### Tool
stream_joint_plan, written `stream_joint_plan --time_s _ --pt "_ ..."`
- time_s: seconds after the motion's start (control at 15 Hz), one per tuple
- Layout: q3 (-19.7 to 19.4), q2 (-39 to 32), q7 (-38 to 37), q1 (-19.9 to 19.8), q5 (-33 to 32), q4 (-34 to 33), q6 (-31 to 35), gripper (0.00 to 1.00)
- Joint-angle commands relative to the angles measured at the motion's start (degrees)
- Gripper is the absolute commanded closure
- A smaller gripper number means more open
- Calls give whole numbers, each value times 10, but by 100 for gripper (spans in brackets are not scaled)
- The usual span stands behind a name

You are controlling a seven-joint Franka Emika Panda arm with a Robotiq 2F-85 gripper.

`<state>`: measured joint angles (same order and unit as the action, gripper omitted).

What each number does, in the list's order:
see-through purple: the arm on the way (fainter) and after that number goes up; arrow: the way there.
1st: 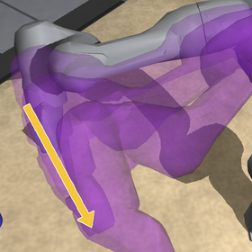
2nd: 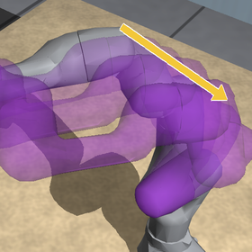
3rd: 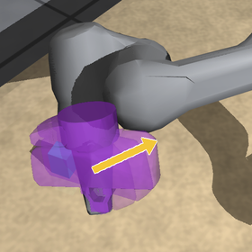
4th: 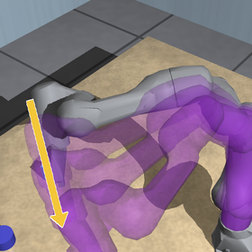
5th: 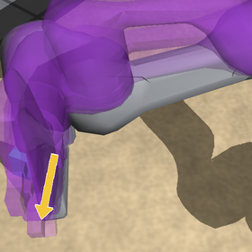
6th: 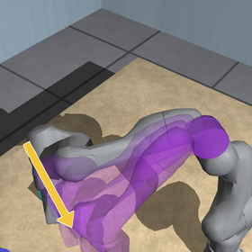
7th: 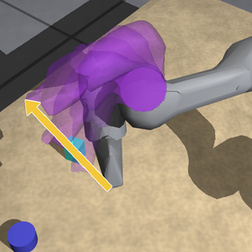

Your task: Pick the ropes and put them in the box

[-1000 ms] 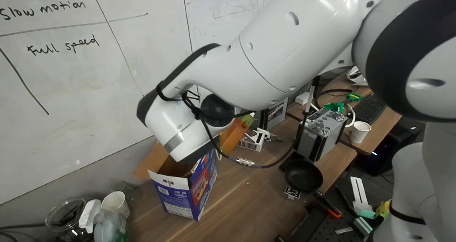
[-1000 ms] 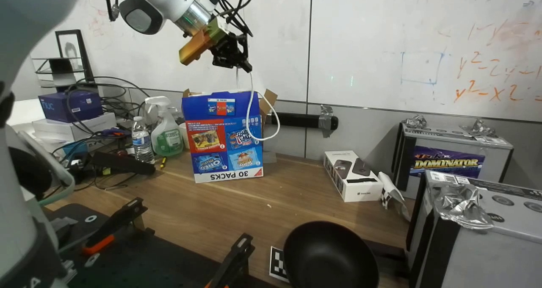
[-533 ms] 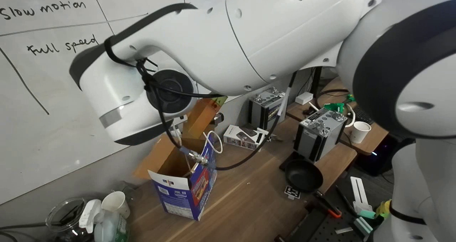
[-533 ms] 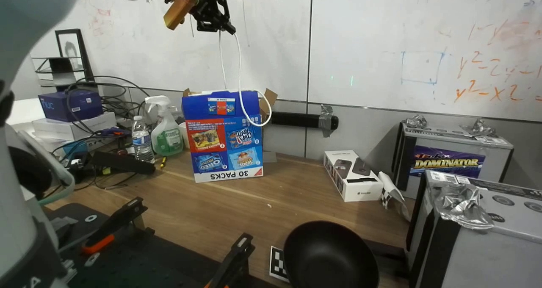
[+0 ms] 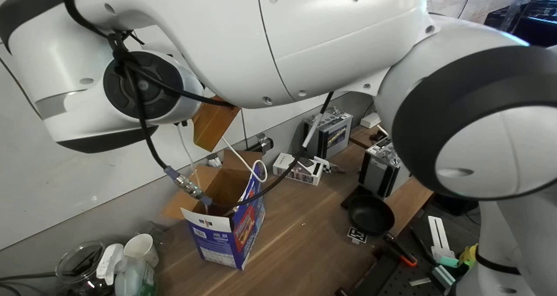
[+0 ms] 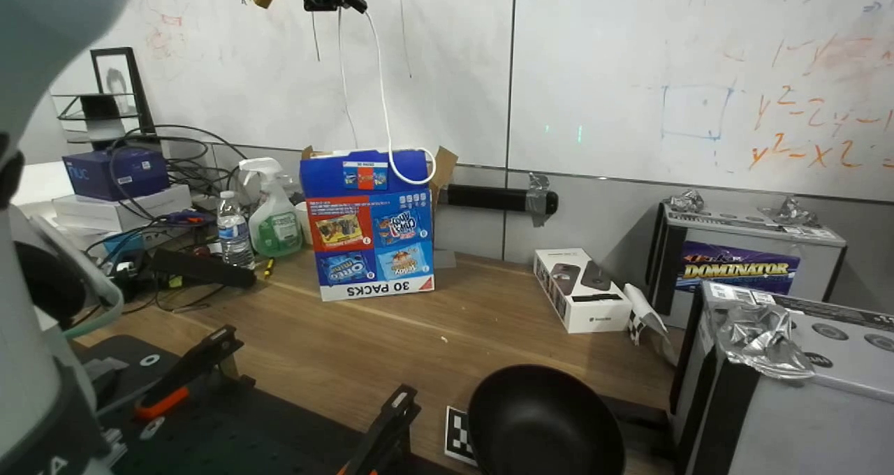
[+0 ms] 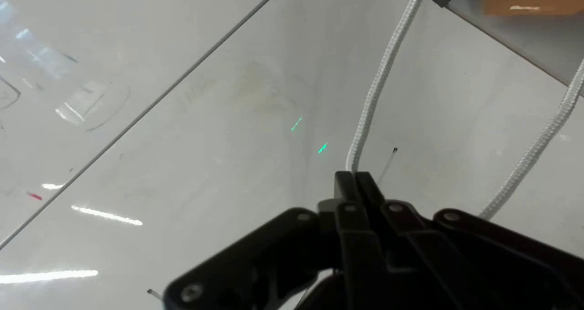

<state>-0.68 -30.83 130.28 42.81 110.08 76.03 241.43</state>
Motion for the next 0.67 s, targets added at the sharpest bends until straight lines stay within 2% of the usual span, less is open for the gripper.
stream_joint_plan --time_s 0.0,0.07,0.27,0.4,0.6 --pt "-43 -59 70 25 37 -137 34 99" --pt "-82 -70 85 45 59 -161 19 99" --pt "-34 -86 104 14 75 -229 26 99" --pt "-2 -92 122 -2 107 -274 11 99" --pt "59 -106 164 -48 180 -342 -19 99"
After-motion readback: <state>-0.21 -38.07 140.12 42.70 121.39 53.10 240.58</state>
